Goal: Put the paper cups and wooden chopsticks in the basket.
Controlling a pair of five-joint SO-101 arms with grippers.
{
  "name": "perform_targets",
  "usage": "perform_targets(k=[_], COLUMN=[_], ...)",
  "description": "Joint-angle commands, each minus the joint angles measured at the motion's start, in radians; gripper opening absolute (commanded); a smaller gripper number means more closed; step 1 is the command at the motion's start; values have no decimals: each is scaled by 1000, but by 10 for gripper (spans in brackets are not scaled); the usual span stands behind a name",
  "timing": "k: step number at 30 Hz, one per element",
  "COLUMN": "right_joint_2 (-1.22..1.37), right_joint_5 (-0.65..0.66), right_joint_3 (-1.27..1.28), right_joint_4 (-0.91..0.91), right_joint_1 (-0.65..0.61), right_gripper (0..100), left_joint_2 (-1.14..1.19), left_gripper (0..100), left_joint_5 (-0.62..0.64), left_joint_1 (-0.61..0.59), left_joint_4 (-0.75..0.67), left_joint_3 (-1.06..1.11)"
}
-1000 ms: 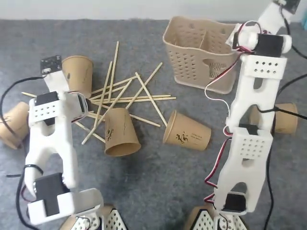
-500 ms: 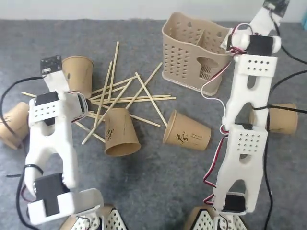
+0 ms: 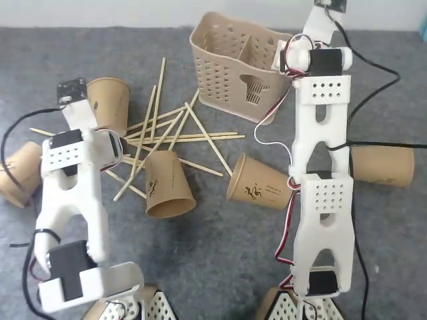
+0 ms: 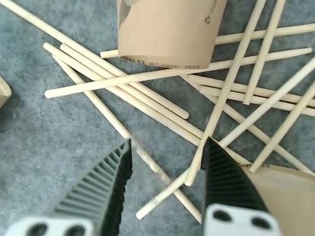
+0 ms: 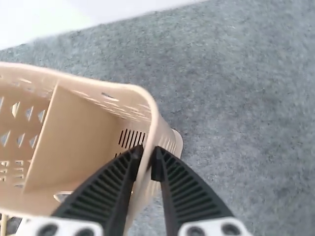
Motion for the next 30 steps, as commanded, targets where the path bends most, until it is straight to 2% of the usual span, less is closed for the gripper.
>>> perform_targets(k=[1, 3, 4, 7, 10, 16, 24, 30], right_joint_2=[1, -12, -27, -76, -136, -259, -306, -243], right_joint_5=[0, -21, -28, -80, -210, -328, -333, -250], right_joint_3=[8, 5, 0, 2, -5, -3, 3, 83], right_joint_4=[8, 8, 10, 13, 27, -16, -94, -252], right_joint_1=[-21, -12, -8, 12, 45, 38, -116, -166], right_gripper=[157, 224, 225, 160, 102, 113, 112, 90], left_joint_2=[-57, -57, -57, -57, -57, -57, -57, -57], left_gripper=[219, 220, 220, 220, 220, 220, 220, 220], left_joint_5=[-11, -11, -11, -11, -11, -11, -14, -14], left_joint_1=[8, 9, 9, 9, 9, 9, 11, 11], left_joint_4=[-20, -20, -20, -20, -20, -20, -20, -25], left_joint_3=[-13, -13, -13, -12, -10, -10, -8, 1])
